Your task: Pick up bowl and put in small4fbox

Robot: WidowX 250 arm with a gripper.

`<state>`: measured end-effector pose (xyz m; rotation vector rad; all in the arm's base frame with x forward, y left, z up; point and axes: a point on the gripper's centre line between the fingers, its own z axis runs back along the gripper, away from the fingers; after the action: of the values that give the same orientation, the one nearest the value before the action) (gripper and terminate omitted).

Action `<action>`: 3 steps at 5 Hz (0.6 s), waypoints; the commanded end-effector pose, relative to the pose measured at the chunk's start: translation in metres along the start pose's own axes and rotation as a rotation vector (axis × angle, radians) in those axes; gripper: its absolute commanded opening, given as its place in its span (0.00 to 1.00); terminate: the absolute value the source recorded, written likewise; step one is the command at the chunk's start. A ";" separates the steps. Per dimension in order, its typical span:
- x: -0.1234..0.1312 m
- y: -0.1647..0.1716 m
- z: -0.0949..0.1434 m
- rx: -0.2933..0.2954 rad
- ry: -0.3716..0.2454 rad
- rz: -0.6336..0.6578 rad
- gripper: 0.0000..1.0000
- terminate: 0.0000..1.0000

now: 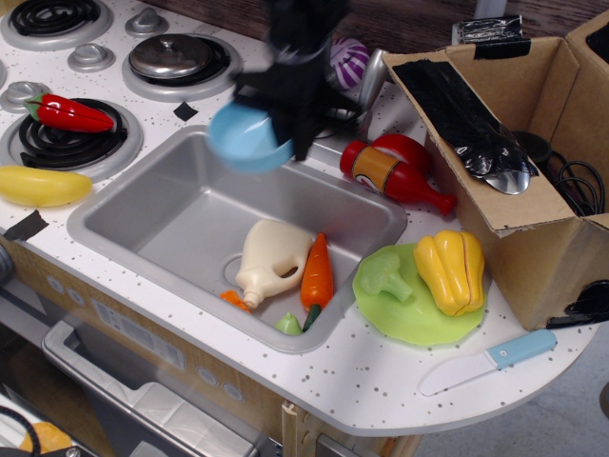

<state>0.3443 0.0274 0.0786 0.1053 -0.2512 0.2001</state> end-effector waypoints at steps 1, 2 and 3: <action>0.039 -0.076 0.085 -0.076 -0.165 -0.017 0.00 0.00; 0.053 -0.107 0.120 -0.034 -0.221 -0.048 0.00 0.00; 0.056 -0.137 0.132 -0.128 -0.209 0.030 0.00 0.00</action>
<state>0.3975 -0.1159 0.1811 0.0061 -0.4166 0.2052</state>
